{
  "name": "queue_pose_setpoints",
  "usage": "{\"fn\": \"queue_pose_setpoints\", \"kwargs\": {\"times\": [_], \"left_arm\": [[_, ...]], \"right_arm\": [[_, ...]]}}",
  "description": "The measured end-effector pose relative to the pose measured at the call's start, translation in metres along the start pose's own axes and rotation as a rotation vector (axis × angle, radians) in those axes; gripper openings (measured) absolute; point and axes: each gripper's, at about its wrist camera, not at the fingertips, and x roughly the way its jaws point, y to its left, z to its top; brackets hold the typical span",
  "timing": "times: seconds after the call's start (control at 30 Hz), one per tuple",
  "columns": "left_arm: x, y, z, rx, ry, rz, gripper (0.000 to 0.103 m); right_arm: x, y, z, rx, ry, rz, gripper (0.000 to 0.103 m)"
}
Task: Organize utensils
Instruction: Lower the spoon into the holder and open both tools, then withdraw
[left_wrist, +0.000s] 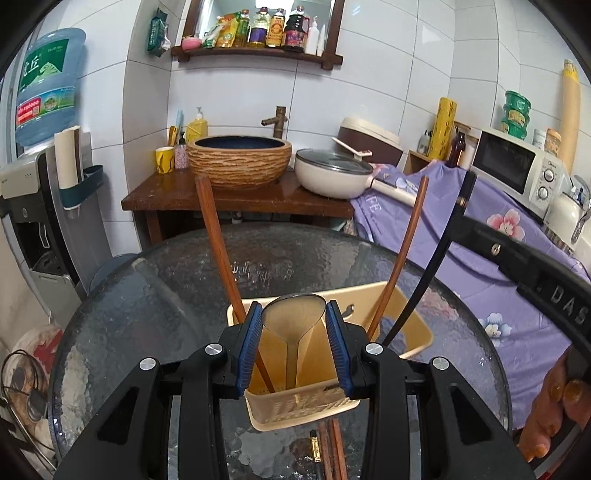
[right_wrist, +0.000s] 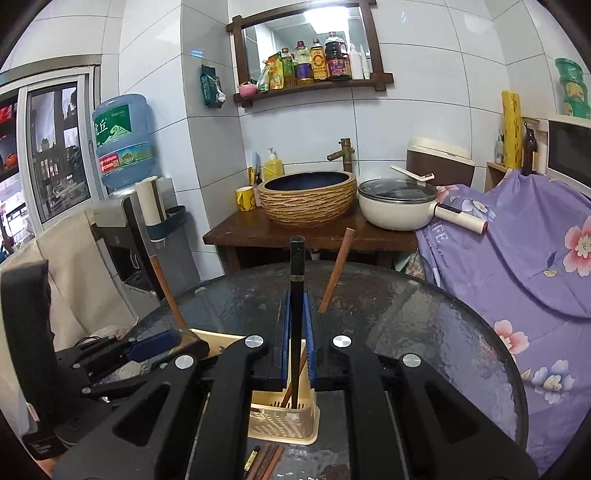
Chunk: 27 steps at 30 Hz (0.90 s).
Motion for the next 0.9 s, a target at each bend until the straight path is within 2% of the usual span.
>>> {"fn": "queue_pose_setpoints", "kwargs": {"times": [0.2,0.33,0.47,0.53,0.6,0.67,0.7,0.73,0.77,0.83,0.9], "left_arm": [[0.012,0.001,-0.008,0.006,0.028,0.02,0.034],[0.012,-0.004,-0.012,0.05,0.018,0.049,0.034],[0.011,-0.005,-0.013,0.051,0.011,0.054,0.035],[0.008,-0.008,-0.013,0.07,-0.002,0.062,0.043],[0.002,-0.011,-0.013,0.079,-0.022,0.063,0.059],[-0.006,-0.012,-0.014,0.085,-0.047,0.066,0.062],[-0.009,-0.012,-0.013,0.088,-0.054,0.067,0.065],[-0.015,-0.012,-0.015,0.088,-0.064,0.067,0.068],[-0.019,-0.012,-0.017,0.085,-0.072,0.067,0.075],[-0.028,-0.01,-0.023,0.074,-0.09,0.068,0.082],[-0.037,-0.007,-0.031,0.06,-0.099,0.066,0.087]], "right_arm": [[-0.001,0.0,-0.001,0.005,-0.001,0.002,0.008],[-0.002,0.001,-0.002,-0.007,-0.004,-0.001,0.008],[-0.002,0.002,-0.002,-0.004,-0.002,0.0,0.008],[-0.003,0.002,-0.002,-0.002,0.0,0.003,0.008],[-0.003,0.002,-0.002,0.0,-0.002,0.007,0.008],[-0.004,0.001,-0.004,0.0,-0.003,0.004,0.009],[-0.005,0.0,-0.005,0.003,-0.001,0.006,0.011],[-0.006,-0.002,-0.005,0.008,0.0,0.009,0.017],[-0.007,-0.003,-0.006,0.013,0.0,0.011,0.031],[-0.012,-0.006,-0.007,0.015,-0.008,0.007,0.051],[-0.02,-0.005,-0.01,0.001,-0.029,-0.005,0.052]]}}
